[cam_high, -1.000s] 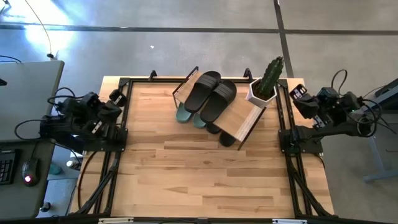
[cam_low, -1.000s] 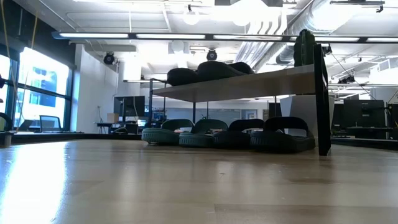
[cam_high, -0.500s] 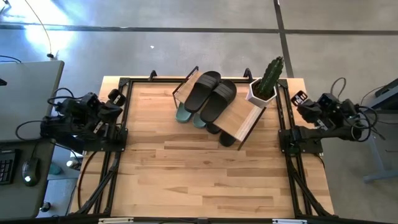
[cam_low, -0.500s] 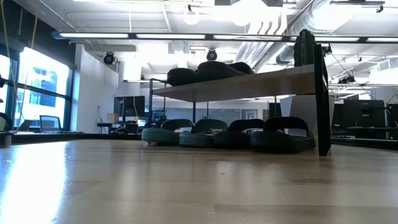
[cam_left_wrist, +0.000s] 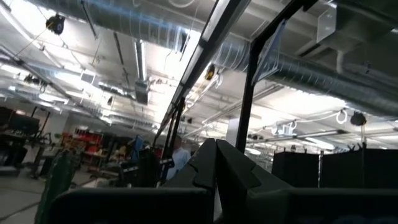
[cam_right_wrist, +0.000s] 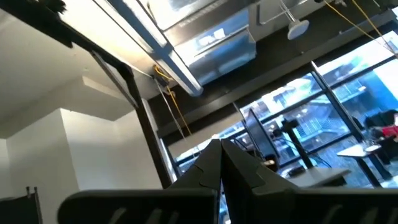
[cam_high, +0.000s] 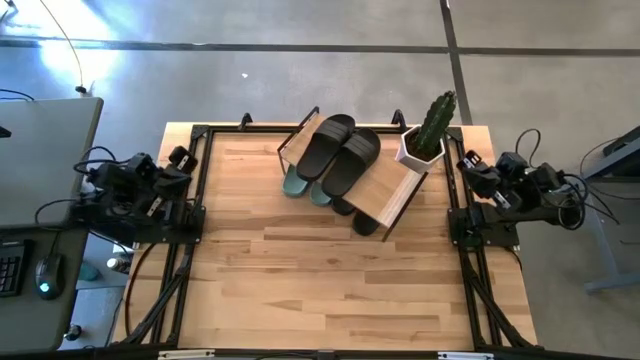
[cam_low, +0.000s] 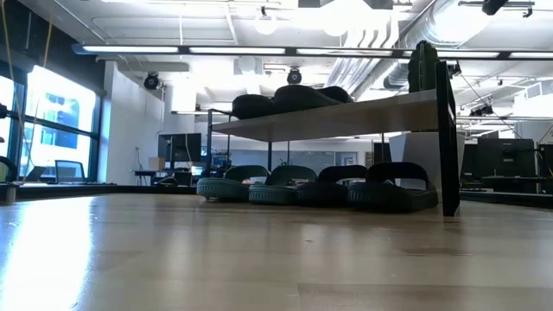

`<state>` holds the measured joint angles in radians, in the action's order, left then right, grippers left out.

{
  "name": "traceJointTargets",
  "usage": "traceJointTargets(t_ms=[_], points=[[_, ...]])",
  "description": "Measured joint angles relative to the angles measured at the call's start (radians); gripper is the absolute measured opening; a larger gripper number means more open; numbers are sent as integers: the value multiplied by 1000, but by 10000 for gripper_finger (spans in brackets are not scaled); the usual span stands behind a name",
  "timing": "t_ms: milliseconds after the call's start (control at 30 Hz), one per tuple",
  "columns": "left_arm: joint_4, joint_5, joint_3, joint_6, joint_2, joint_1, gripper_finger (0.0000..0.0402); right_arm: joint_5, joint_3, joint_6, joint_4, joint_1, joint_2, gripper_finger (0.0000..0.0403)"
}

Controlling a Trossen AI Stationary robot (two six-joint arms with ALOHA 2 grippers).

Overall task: Pick and place slides into the shelf
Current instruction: Return to Home Position

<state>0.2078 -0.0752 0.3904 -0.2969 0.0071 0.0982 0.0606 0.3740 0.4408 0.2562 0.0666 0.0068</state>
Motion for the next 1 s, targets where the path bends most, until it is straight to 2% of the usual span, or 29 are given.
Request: traceJointTargets(t_ms=[167,267,500,633,767,1000], points=[[85,0,-78,0,1,0,0,0,0,15,6,0,0,0],[173,1,-165,-32,-1,0,0,16,-24,31,23,0,-1,0],[449,41,-381,-102,0,0,0,18,-229,129,263,0,0,0],[409,69,-378,-105,0,0,0,28,-299,155,349,0,-1,0],[384,75,-381,-103,0,0,0,36,-348,174,357,0,-1,0],[210,84,-381,-124,0,0,0,28,-364,163,244,0,0,0]])
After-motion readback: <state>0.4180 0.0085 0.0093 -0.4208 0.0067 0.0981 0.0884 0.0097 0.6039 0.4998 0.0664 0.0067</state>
